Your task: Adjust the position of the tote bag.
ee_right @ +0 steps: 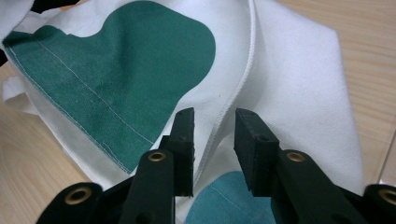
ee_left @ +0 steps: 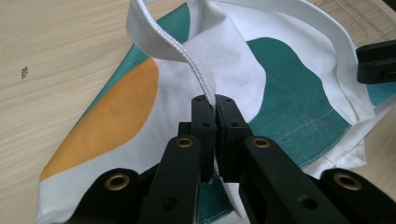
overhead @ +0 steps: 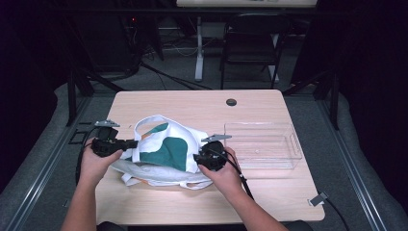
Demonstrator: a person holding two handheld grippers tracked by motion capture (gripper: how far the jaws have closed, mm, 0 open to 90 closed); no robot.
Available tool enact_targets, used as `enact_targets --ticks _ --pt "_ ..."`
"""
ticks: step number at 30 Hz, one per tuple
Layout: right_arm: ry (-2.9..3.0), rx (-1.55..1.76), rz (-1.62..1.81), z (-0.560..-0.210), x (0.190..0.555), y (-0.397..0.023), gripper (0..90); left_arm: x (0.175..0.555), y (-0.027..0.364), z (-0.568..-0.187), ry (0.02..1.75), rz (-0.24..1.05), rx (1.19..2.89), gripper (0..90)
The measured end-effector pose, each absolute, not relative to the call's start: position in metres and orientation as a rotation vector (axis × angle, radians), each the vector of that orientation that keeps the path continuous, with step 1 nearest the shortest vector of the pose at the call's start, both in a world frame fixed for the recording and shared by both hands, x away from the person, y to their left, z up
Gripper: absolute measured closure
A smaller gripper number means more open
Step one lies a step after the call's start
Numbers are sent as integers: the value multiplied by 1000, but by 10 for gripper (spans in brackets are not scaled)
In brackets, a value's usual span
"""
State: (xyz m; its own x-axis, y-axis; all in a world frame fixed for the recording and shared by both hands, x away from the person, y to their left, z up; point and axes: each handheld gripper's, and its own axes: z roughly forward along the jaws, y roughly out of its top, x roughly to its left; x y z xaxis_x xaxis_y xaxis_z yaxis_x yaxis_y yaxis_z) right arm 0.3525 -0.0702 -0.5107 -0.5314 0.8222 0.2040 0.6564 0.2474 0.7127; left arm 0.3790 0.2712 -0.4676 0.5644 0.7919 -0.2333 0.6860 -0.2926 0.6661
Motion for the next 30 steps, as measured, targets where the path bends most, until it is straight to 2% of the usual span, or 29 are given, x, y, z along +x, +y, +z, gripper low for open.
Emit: enact_targets --ticks 5,14,30 --pt "2308 1405 1142 -516 354 -67 734 379 270 -468 1179 184 2051 878" --pt "2335 1441 1168 -519 356 -72 873 380 270 -469 1183 177 2052 878" --pt "2324 1410 1243 -512 354 -77 886 382 269 -474 1202 191 2078 855"
